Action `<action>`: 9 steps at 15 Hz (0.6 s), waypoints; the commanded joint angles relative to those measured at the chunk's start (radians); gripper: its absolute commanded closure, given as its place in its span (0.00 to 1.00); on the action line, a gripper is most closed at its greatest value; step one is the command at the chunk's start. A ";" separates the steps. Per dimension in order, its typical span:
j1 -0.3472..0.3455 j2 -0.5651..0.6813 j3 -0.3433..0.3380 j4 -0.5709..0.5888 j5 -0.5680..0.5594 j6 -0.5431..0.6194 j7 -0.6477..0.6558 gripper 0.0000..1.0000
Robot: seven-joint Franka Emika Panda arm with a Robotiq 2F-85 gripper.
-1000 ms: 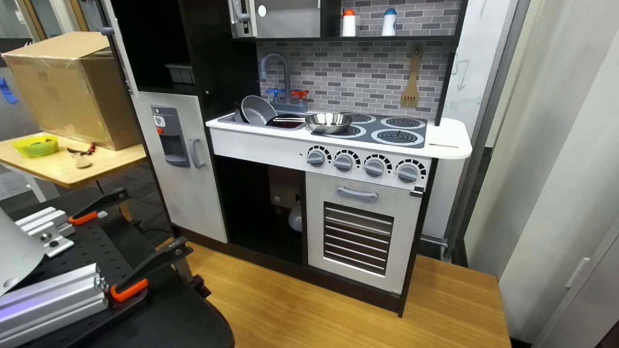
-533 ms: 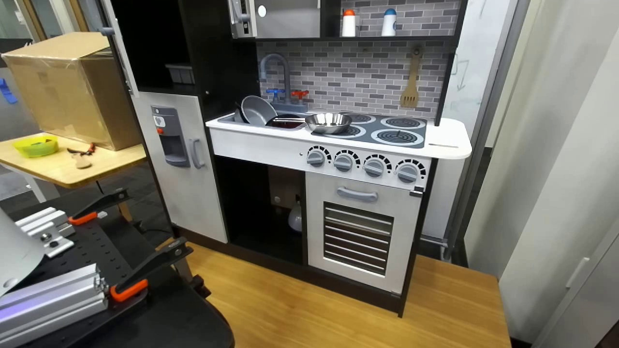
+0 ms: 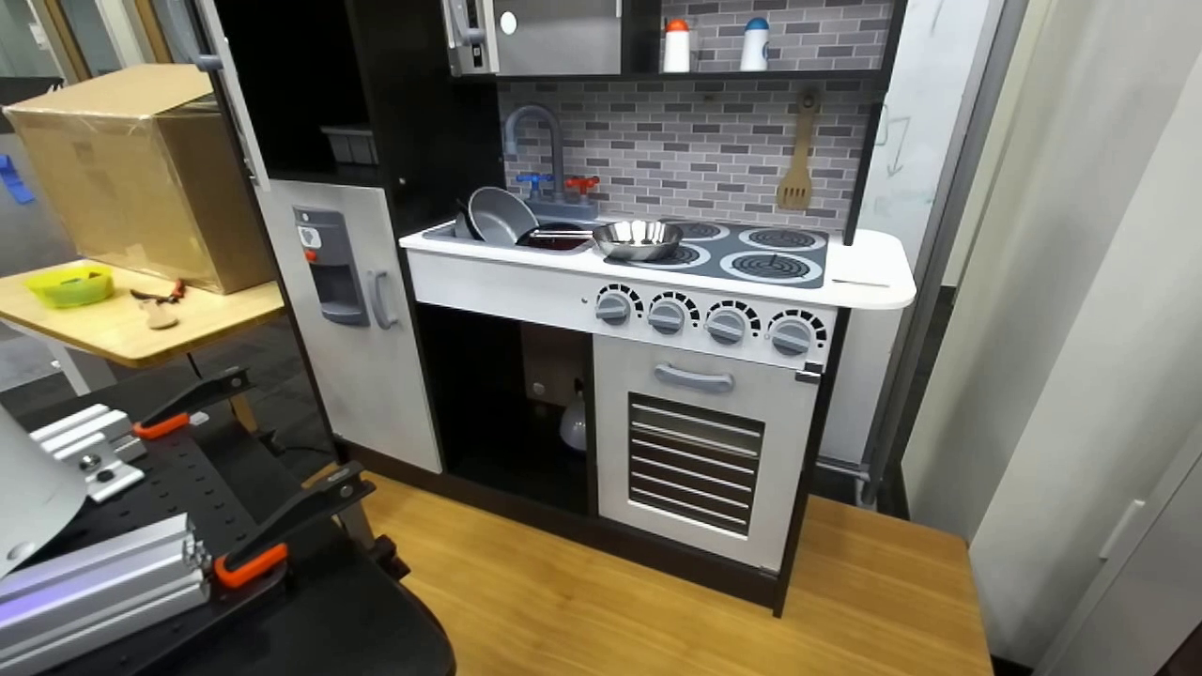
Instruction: Open the top compartment of the refrigerator
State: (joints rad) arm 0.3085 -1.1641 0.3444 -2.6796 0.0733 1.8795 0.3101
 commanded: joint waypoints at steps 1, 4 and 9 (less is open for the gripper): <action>-0.068 -0.043 0.003 0.012 -0.017 -0.093 -0.005 0.00; -0.118 -0.079 0.009 0.010 -0.019 -0.166 0.023 0.00; -0.175 -0.109 -0.002 0.017 0.042 -0.284 0.104 0.00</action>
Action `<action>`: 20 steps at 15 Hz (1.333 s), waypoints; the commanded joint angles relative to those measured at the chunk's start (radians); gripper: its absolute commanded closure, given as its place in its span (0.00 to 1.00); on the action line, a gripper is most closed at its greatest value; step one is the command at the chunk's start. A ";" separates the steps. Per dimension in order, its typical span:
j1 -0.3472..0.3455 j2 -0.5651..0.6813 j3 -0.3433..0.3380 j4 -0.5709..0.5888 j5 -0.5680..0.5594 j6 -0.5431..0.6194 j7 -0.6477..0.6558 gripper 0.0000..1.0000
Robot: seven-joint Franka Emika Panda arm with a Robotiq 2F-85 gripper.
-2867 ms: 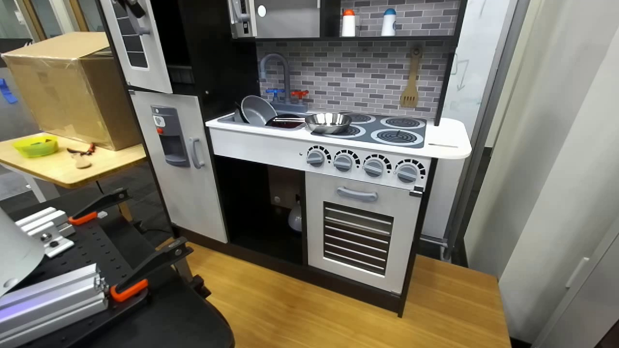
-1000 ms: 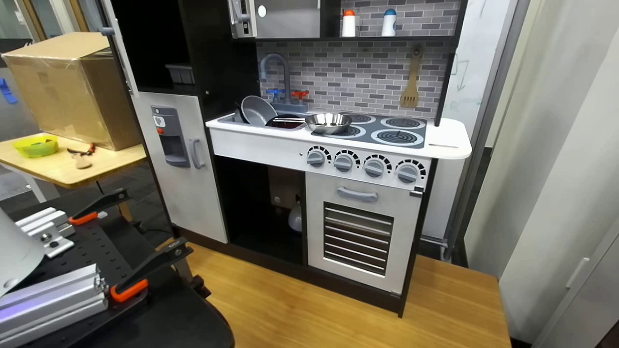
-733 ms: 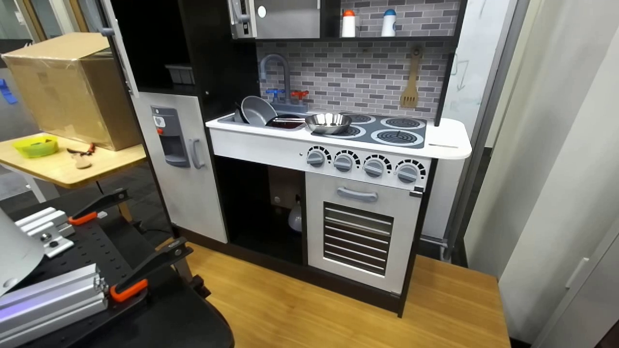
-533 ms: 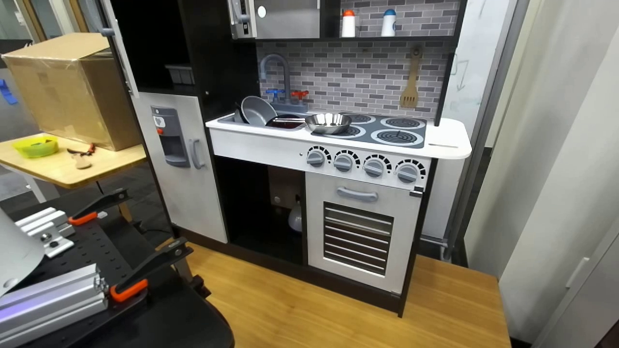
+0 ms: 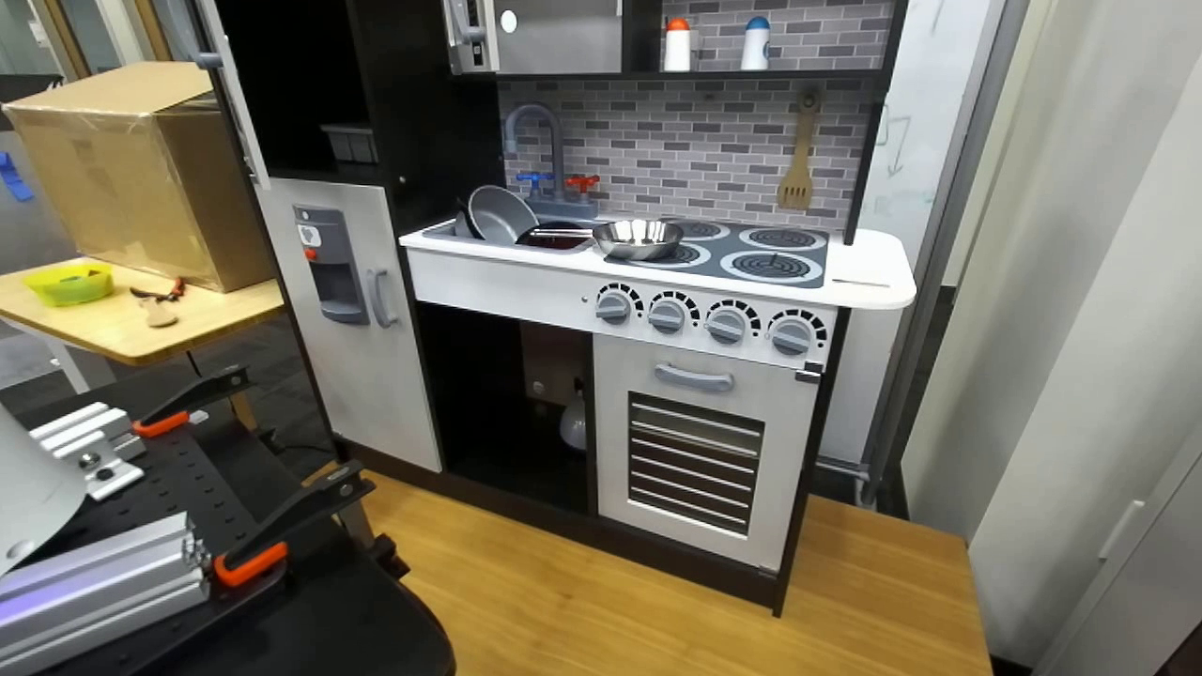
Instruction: Open the top compartment of the refrigerator
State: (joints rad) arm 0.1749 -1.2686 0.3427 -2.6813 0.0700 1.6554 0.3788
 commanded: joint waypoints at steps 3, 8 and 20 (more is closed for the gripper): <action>-0.048 -0.022 0.009 0.003 0.059 -0.045 0.028 0.00; -0.056 -0.027 0.008 0.003 0.069 -0.051 0.037 0.00; -0.056 -0.027 0.008 0.003 0.069 -0.051 0.037 0.00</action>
